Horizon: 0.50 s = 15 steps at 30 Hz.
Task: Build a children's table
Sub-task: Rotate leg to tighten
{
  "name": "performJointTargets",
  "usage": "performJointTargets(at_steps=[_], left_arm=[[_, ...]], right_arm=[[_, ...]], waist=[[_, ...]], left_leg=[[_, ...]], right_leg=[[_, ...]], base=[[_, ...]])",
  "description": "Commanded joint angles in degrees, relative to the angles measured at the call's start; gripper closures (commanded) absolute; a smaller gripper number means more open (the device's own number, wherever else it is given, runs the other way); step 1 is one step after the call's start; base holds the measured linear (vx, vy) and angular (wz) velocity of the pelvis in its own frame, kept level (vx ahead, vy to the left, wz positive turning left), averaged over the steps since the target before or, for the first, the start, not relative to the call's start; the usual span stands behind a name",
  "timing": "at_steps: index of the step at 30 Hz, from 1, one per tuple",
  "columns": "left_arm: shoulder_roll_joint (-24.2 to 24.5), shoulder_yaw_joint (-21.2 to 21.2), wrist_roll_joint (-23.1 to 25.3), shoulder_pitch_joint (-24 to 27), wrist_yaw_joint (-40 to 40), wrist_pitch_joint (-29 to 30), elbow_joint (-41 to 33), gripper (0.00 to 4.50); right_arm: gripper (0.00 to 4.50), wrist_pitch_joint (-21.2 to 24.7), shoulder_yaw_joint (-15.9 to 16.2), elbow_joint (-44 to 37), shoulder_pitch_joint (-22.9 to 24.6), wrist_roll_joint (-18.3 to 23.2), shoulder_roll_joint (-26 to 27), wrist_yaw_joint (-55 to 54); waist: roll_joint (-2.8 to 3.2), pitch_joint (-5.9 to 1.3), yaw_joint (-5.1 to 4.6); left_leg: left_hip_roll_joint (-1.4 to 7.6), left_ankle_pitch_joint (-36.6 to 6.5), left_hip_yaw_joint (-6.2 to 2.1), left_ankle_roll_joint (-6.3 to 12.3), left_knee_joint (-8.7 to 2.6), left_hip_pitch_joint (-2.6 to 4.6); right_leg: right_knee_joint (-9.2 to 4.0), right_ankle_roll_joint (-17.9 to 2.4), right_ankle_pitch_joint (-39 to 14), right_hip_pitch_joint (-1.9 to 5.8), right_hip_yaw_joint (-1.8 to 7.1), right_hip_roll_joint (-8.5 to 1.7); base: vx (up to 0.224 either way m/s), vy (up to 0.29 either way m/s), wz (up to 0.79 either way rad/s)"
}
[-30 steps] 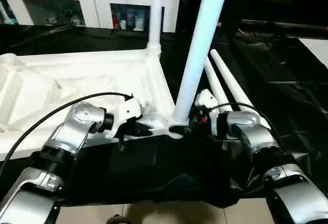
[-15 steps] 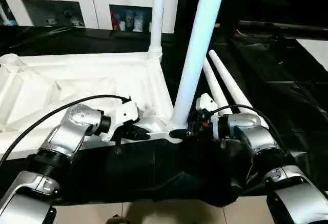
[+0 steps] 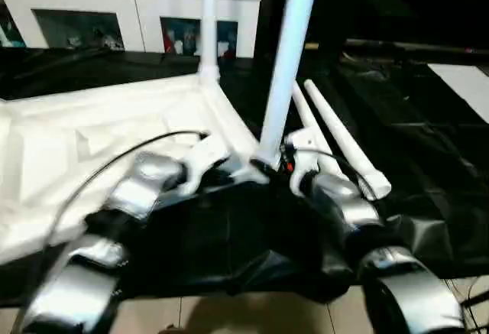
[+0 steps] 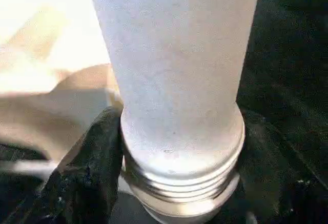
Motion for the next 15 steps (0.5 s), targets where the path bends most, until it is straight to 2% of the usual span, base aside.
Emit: performJointTargets(at_steps=[1,4,5,7,8,9,10,12,13,14,15], left_arm=[[-3.23,-2.93,1.76,-0.78,2.50,-4.28,3.86,4.50],[-3.79,-3.95,2.86,-1.40,1.80,-6.68,5.31,4.50],[-3.82,-4.68,3.77,-1.81,1.23,-9.06,6.10,4.50],[-4.07,-5.00,4.37,-2.31,0.79,-10.64,7.13,4.50],[-4.24,-5.20,4.80,-2.63,0.91,-11.40,7.73,4.50],[-4.23,-5.20,4.81,-2.63,0.90,-11.41,7.73,4.50],[-4.18,-5.34,4.98,-2.75,0.74,-11.70,7.95,4.50],[-4.15,-5.50,5.02,-2.97,0.42,-12.62,8.49,4.50],[-4.12,-5.54,4.98,-3.05,0.21,-13.20,8.71,4.50],[-4.21,-5.51,5.08,-3.32,0.33,-14.02,9.56,4.50],[-4.39,-5.36,5.20,-3.82,0.01,-16.82,11.12,4.50]], right_arm=[[1.73,1.14,-1.98,5.15,-0.04,1.36,2.41,-8.34],[1.73,0.15,-2.70,5.79,-1.00,1.46,3.57,-10.47],[1.73,-0.25,-2.97,6.13,-1.68,1.10,3.84,-11.63],[1.73,-0.78,-3.41,6.43,-2.24,0.69,4.05,-12.78],[1.73,-1.49,-3.93,6.32,-2.46,0.82,4.07,-12.69],[1.73,-1.53,-3.94,6.28,-2.45,0.83,4.06,-12.62],[1.38,-2.35,-4.03,5.58,-2.21,0.99,3.89,-11.21],[1.03,-3.53,-3.79,4.26,-1.69,0.87,3.62,-9.31],[1.03,-4.02,-3.56,3.58,-1.41,0.74,3.49,-8.49],[1.03,-4.57,-3.13,3.20,-1.23,0.41,3.33,-8.17],[0.89,-4.57,-1.39,0.28,-0.04,-1.27,2.20,-8.24]], waist=[[0.89,-2.54,-0.18],[0.97,-2.72,-0.13],[1.55,-3.00,-0.02],[1.44,-3.02,-0.05],[1.88,-3.10,-0.03],[1.62,-3.15,-0.15],[1.74,-3.23,-0.08],[1.82,-3.34,0.01],[1.71,-3.42,0.05],[2.17,-3.32,0.07],[1.68,-3.34,0.07]], left_leg=[[1.49,-17.97,-0.62,-1.29,-4.71,0.80],[1.56,-17.84,-0.66,-1.22,-4.81,0.64],[1.54,-17.41,-0.73,-1.29,-4.77,0.53],[1.53,-16.61,-0.68,-1.22,-4.80,0.31],[1.55,-16.54,-0.70,-1.39,-4.78,0.33],[1.55,-16.45,-0.60,-1.36,-4.71,0.37],[1.53,-16.30,-0.55,-1.16,-4.65,0.35],[1.55,-15.60,-0.47,-0.74,-4.52,0.32],[1.55,-14.40,-0.48,-0.29,-4.47,0.18],[1.57,-13.87,-0.45,-0.22,-4.45,0.18],[1.55,-13.00,-0.20,0.28,-4.31,0.32]], right_leg=[[-6.09,-8.92,-18.29,0.84,3.24,-4.75],[-5.95,-8.76,-15.78,0.99,3.24,-4.73],[-5.78,-9.02,-14.19,1.24,3.26,-4.79],[-5.63,-9.30,-12.23,1.47,3.23,-4.77],[-5.54,-9.43,-11.71,1.49,3.24,-4.82],[-5.53,-9.66,-10.55,1.48,3.23,-4.66],[-5.45,-10.06,-9.55,1.59,3.25,-4.68],[-5.33,-10.70,-7.80,1.72,3.29,-4.73],[-5.12,-11.14,-6.18,1.95,3.26,-4.71],[-5.02,-11.36,-5.25,1.85,3.29,-4.67],[-5.04,-11.83,-3.60,1.82,3.27,-4.54]], base=[[0.000,0.000,0.00],[0.000,0.000,0.00],[0.000,0.000,0.00],[0.000,0.000,0.00],[0.000,0.000,0.00],[0.000,0.000,0.00],[0.000,0.000,0.00],[0.000,0.000,0.00],[0.000,0.000,0.00],[0.000,0.000,0.00],[0.000,0.000,0.00]])
